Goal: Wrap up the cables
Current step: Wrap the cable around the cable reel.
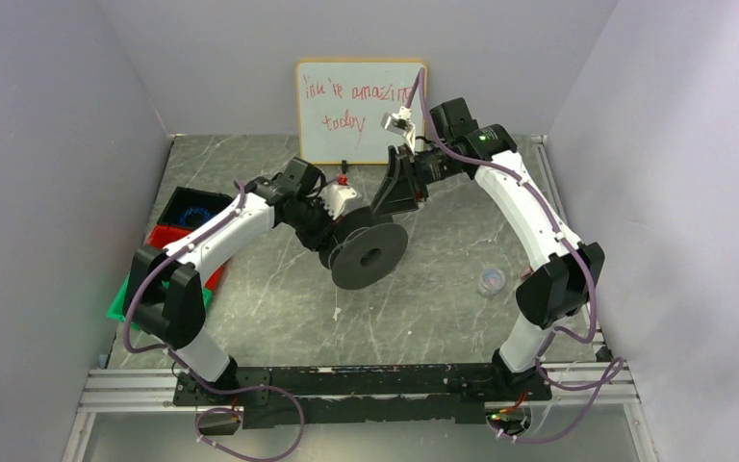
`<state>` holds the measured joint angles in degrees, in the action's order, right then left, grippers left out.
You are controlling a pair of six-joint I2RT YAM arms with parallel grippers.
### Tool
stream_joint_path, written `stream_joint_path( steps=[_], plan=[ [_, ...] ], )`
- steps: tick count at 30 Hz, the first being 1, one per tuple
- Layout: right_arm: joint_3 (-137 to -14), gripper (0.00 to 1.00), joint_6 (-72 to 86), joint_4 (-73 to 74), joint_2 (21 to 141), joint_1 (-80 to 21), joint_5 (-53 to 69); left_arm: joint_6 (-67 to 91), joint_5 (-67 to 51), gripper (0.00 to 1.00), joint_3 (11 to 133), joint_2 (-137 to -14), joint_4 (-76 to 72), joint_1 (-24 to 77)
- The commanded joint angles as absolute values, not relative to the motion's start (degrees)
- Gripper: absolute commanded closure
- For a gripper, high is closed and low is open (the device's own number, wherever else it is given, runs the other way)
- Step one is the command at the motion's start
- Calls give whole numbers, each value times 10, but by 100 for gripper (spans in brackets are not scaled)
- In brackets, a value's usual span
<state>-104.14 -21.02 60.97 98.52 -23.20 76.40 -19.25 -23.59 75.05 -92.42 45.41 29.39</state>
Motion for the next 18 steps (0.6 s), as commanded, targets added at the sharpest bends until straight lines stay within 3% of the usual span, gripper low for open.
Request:
stream_joint_path(
  steps=[1, 9, 18],
  plan=[
    [-1071, 57, -265, 651, 978, -229, 777, -184, -274, 98, 771, -918, 454, 292],
    [-1028, 57, -219, 581, 958, -191, 743, -181, -285, 98, 759, -918, 453, 284],
    [-1037, 60, -465, 736, 976, -220, 629, -133, -374, 98, 765, -959, 458, 222]
  ],
)
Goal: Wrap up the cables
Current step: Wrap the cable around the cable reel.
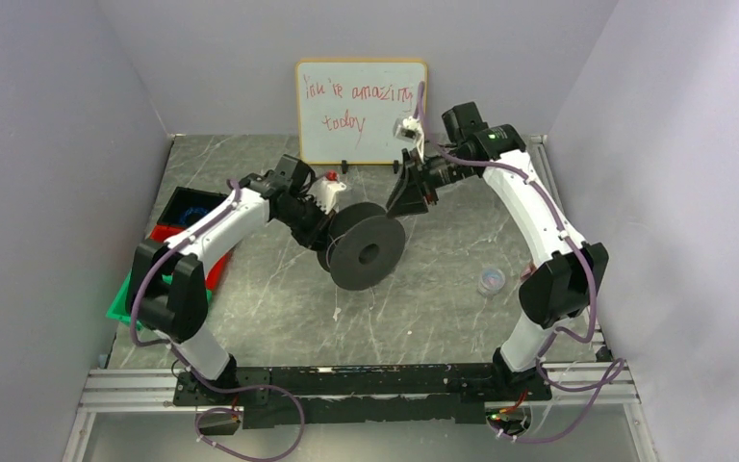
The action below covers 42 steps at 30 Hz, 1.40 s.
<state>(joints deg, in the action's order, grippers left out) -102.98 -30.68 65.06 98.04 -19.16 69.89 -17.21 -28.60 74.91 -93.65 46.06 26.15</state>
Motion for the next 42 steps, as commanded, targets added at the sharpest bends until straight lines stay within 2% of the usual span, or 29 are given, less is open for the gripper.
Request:
stream_joint_path(
  steps=[1, 8, 17, 21, 28, 35, 42],
  plan=[
    [-1027, 60, -483, 743, 975, -232, 608, -124, -392, 98, 769, -969, 459, 208],
    [-953, 62, -516, 726, 957, -277, 564, -80, -495, 98, 791, -1059, 477, 134],
    [-865, 63, -529, 654, 939, -340, 503, -27, -526, 98, 775, -1131, 459, 93],
    [-752, 63, -556, 550, 899, -371, 493, -5, -527, 98, 758, -1147, 435, 87],
    [-545, 53, -482, 208, 832, -430, 420, -4, -538, 98, 752, -1154, 422, 84],
    [-514, 51, -384, 72, 884, -485, 325, -4, -539, 98, 740, -1150, 415, 83],
    [-522, 51, -347, 47, 930, -519, 292, -4, -542, 98, 734, -1146, 410, 81]
  ],
)
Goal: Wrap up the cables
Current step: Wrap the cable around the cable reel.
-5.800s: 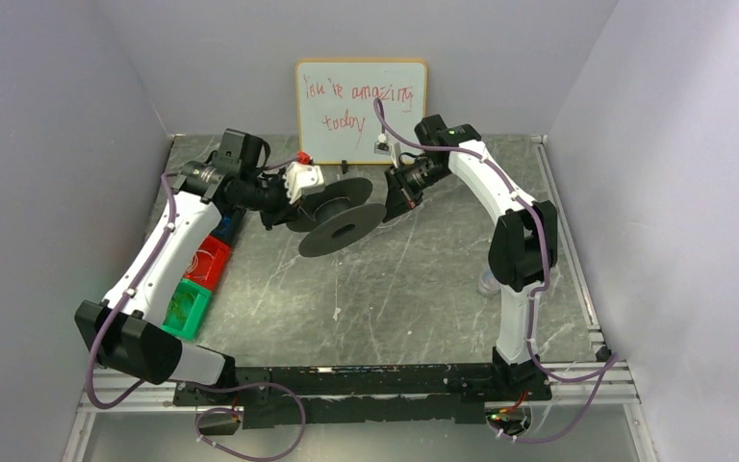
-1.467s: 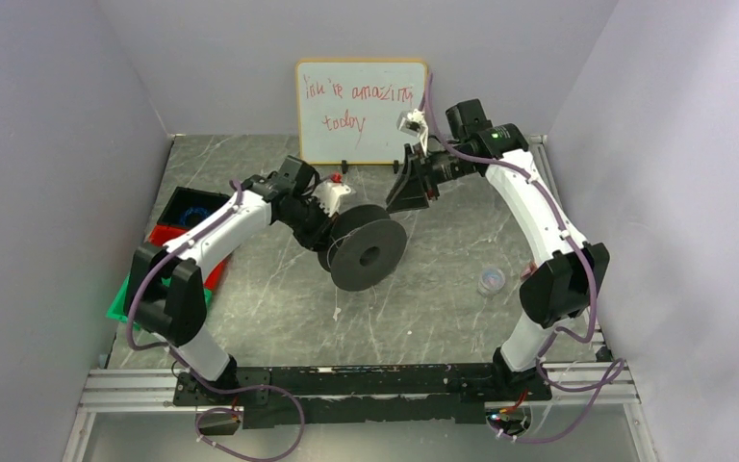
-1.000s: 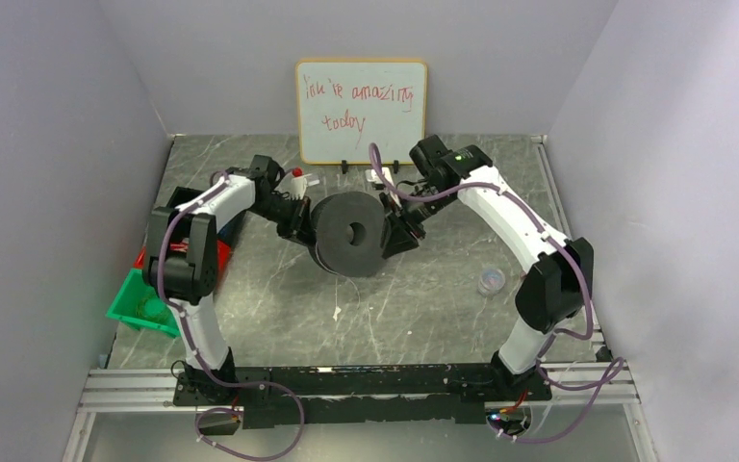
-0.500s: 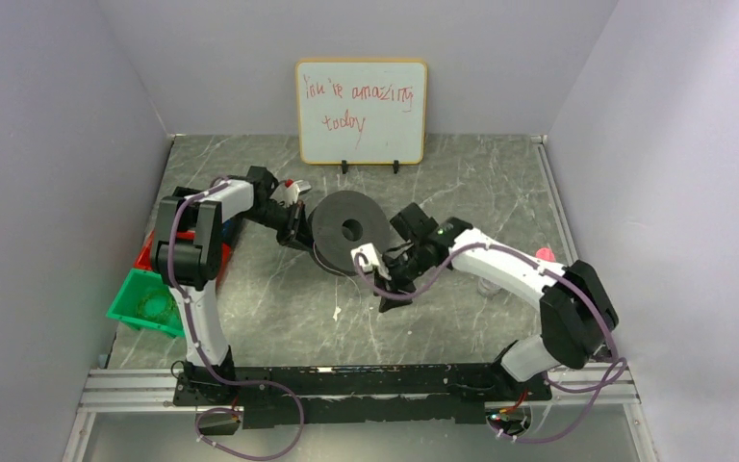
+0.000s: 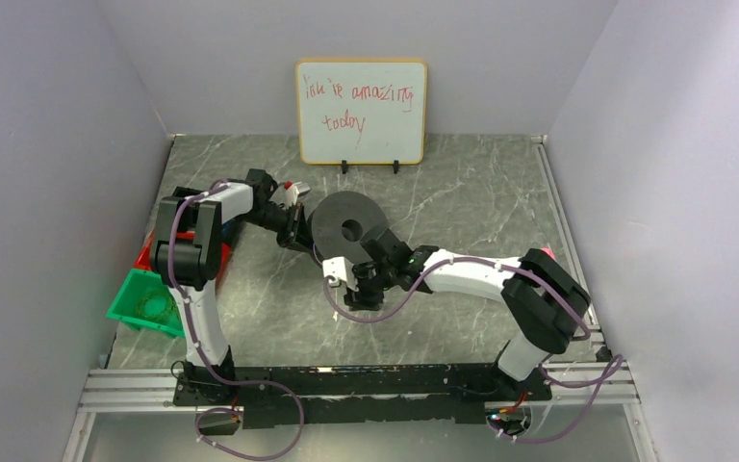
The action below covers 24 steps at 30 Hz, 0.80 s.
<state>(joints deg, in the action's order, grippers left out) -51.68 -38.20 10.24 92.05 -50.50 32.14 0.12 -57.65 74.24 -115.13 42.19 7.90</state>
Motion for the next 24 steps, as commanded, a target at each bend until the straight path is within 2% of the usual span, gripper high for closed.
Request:
stream_joint_path(
  steps=[1, 5, 7, 10, 11, 12, 18, 24],
  plan=[
    [-524, 51, -348, 52, 932, -521, 294, -4, -543, 98, 734, -1146, 409, 80],
    [-525, 53, -350, 65, 940, -523, 301, -4, -546, 98, 731, -1147, 407, 79],
    [-526, 60, -343, 69, 948, -523, 301, -4, -549, 98, 732, -1148, 406, 78],
    [-539, 78, -336, 85, 955, -523, 295, -4, -549, 98, 728, -1148, 405, 77],
    [-544, 91, -336, 93, 954, -522, 295, -4, -550, 98, 727, -1149, 405, 77],
    [-549, 100, -336, 101, 951, -519, 297, -4, -551, 98, 727, -1149, 406, 76],
    [-555, 100, -347, 155, 908, -477, 337, -29, -562, 98, 732, -1145, 425, 73],
    [-543, 100, -305, 152, 867, -351, 472, -63, -599, 98, 726, -1130, 435, 72]
  ],
)
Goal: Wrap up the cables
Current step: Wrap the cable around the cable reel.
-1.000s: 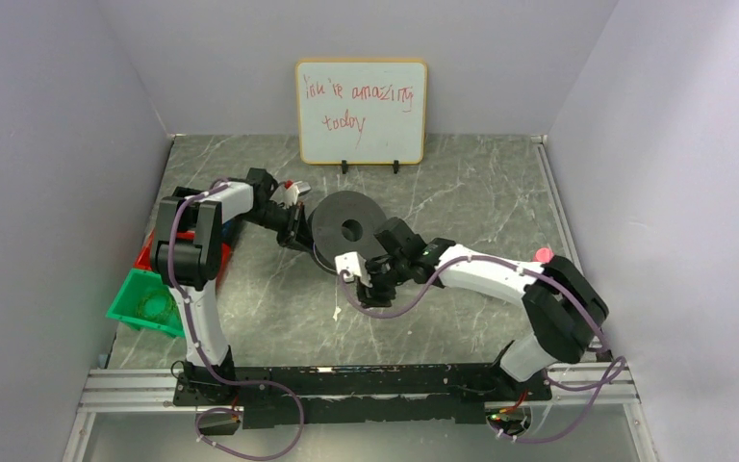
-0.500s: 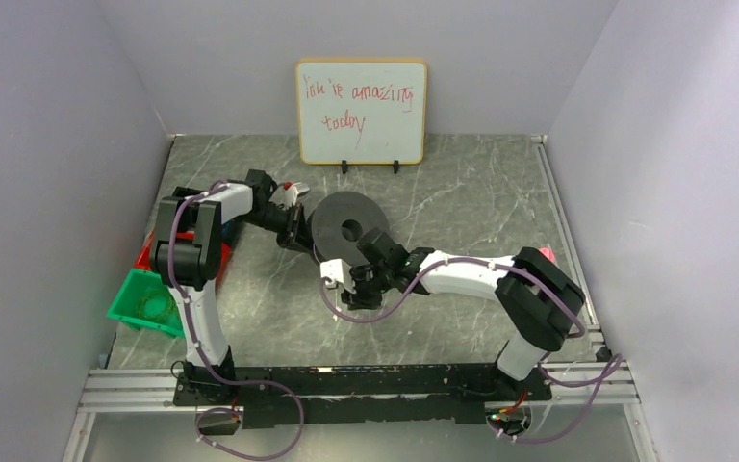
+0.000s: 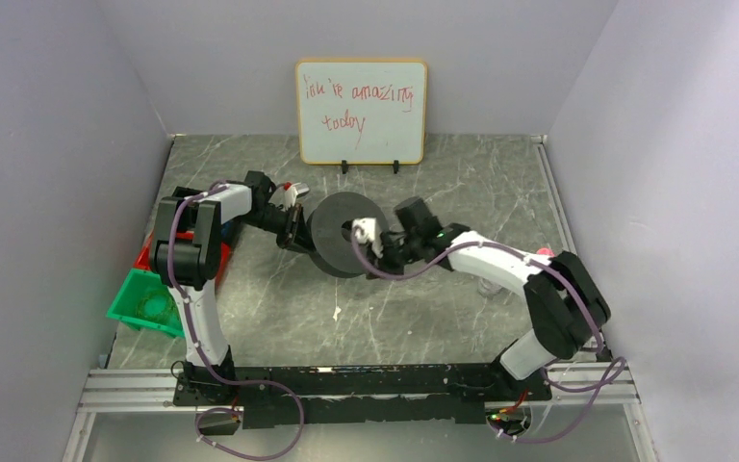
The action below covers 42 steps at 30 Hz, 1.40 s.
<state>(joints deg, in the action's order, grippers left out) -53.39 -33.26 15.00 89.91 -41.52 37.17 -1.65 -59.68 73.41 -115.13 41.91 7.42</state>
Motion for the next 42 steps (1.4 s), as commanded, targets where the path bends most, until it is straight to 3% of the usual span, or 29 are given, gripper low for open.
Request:
stream_joint_path(
  steps=[1, 10, 19, 27, 33, 42],
  plan=[
    [-544, 100, -294, 152, 872, -331, 495, -70, -609, 98, 725, -1129, 438, 71],
    [-570, 100, -170, 123, 940, -197, 645, -134, -657, 98, 718, -1110, 464, 71],
    [-690, 100, -81, 167, 1054, -130, 649, -192, -609, 98, 729, -1092, 493, 85],
    [-787, 100, -43, 185, 1122, -116, 611, -219, -555, 98, 737, -1066, 497, 131],
    [-817, 100, -34, 191, 1122, -124, 633, -183, -450, 98, 750, -1054, 470, 173],
    [-880, 100, -164, 338, 1118, -168, 682, -158, -317, 98, 783, -1057, 466, 221]
  ],
)
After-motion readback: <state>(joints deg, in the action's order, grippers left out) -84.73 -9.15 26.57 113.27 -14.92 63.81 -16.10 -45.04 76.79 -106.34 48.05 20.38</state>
